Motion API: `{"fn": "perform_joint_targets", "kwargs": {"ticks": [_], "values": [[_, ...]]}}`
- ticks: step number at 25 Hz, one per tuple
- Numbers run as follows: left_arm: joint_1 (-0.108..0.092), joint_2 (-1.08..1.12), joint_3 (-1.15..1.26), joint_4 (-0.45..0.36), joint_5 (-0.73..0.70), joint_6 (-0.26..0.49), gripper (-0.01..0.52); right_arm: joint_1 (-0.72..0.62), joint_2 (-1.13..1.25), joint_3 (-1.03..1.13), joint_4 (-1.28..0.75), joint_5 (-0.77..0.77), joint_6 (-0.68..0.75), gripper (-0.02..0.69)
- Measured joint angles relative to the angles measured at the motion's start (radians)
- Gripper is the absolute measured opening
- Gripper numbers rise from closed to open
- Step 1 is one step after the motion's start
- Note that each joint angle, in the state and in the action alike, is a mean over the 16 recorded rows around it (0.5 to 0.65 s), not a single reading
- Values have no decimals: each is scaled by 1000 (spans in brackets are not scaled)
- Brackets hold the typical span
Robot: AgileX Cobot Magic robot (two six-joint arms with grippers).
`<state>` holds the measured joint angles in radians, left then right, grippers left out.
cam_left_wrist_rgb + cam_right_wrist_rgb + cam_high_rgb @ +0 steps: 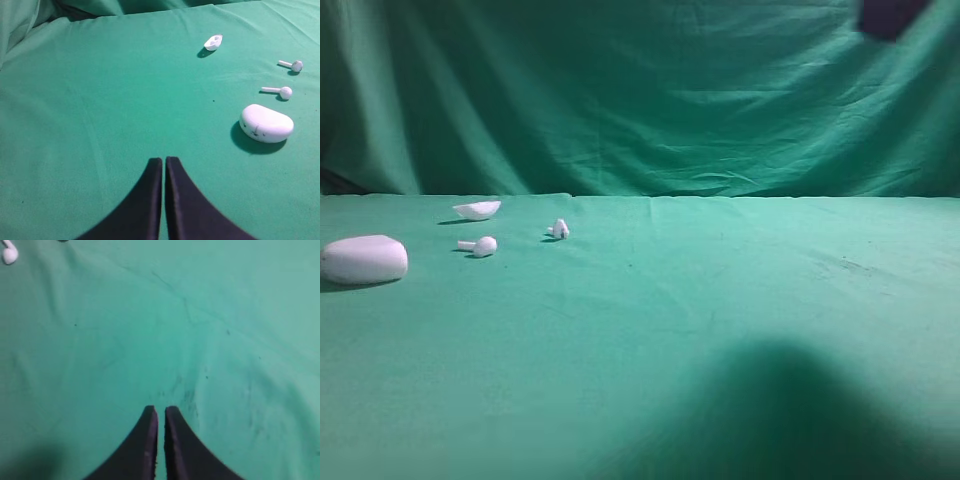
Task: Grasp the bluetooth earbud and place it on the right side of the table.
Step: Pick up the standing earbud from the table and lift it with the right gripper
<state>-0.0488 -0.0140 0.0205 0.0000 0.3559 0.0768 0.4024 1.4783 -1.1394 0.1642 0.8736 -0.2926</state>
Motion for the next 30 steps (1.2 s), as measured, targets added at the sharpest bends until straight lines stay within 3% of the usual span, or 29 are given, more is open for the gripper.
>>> {"fn": "perform_joint_targets", "kwargs": {"ticks": [7, 18, 23, 30], "values": [[0, 0, 0, 0, 0, 0, 0, 149, 330, -352, -73, 107, 12, 77], [0, 0, 0, 0, 0, 0, 0, 264, 751, -867, -125, 262, 121, 287], [0, 0, 0, 0, 0, 0, 0, 272, 871, -1017, -128, 311, 171, 360], [0, 0, 0, 0, 0, 0, 0, 273, 950, -1096, -128, 311, 197, 377]]}}
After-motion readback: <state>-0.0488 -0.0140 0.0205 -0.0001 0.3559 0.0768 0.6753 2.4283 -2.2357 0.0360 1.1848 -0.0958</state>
